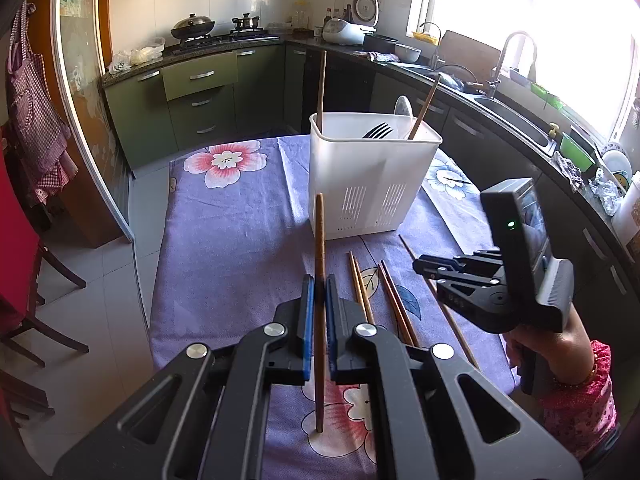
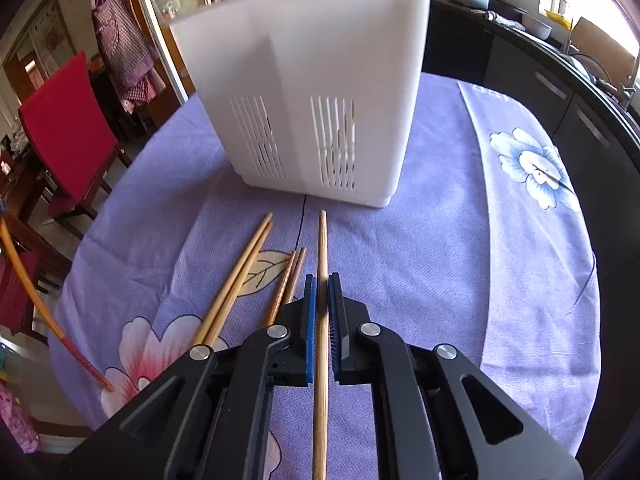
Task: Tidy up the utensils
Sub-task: 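Lower the right gripper onto another wooden chopstick and close it, then lift the chopstick in the left gripper over the basket while the right lifts its chopstick there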
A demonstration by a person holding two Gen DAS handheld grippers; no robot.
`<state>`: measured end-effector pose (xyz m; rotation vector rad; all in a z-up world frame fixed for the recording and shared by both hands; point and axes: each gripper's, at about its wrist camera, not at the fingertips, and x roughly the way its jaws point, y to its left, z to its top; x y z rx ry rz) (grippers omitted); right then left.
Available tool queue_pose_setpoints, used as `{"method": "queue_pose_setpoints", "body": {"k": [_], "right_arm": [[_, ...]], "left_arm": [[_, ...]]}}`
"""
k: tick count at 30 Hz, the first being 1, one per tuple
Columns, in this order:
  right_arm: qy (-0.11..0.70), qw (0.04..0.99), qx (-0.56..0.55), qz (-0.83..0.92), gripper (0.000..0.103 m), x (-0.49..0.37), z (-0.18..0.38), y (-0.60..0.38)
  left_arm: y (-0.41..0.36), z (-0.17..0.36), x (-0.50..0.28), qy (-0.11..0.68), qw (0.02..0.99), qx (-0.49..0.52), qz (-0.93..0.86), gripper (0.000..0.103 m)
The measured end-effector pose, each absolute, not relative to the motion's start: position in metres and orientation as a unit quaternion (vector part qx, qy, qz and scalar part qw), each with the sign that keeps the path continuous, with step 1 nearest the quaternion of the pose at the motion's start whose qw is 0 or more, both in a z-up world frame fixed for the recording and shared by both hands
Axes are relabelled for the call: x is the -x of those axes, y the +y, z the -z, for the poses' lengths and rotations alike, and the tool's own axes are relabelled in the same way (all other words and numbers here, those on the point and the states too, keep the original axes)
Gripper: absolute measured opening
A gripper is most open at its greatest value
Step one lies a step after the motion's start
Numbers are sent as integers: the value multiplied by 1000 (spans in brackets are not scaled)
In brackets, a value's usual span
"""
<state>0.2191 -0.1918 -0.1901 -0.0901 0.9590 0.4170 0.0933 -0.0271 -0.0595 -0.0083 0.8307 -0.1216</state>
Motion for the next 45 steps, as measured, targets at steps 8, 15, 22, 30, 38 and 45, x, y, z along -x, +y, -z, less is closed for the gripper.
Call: {"method": "queue_pose_setpoints", "body": {"k": [8,15,22,30,38,45], "right_arm": [[353,913,2,-202,7,-174,113,-233],[296,935,0,-194,7,-115,82,-262],[265,946,-2,-186,7,-61,72,-284],[259,948,-9,-186,7,-47,73,-290],[258,946,-12,-196,7,-54,69,-286],[242,946,-15,-216,7,-63,45,-277]], "left_arm": [[-23,55,-89,399,915,2,54,6],[-24,53,-82,396,917,-3,49,6],[-26,51,-72,392,919,-7,44,6],[-25,42,-57,379,924,-11,41,6],[-25,31,-49,368,929,-16,40,6],[-27,20,-53,363,931,-19,45,6]]}}
